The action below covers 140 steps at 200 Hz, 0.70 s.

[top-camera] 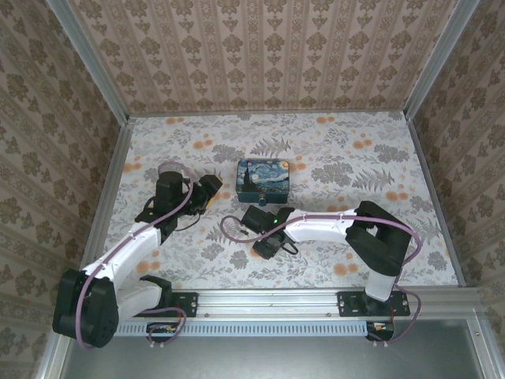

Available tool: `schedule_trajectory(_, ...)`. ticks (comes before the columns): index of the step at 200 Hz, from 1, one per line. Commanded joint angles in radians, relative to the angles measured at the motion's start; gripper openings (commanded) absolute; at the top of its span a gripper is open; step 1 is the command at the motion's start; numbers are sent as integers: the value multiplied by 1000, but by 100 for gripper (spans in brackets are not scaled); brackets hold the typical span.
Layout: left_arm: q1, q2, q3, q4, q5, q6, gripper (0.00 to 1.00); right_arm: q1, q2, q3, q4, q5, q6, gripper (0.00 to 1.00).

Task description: Unlock a padlock with a key

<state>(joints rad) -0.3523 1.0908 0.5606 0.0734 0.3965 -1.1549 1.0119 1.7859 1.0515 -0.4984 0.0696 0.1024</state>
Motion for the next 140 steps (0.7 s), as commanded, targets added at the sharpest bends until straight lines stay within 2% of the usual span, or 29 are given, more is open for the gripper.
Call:
schedule_trajectory(1, 8, 1, 13, -1, 15, 14, 71, 7, 62, -25, -60, 13, 19, 27)
schedule_trajectory(45, 7, 3, 12, -2, 14, 14, 71, 3, 80, -50, 1, -3, 69, 0)
schedule_trajectory(78, 1, 9, 9, 0, 16, 15, 71, -33, 26, -73, 60, -46, 96, 0)
schedule_trajectory(140, -37, 28, 31, -1, 29, 52, 71, -154, -181, -137, 191, -207, 155, 0)
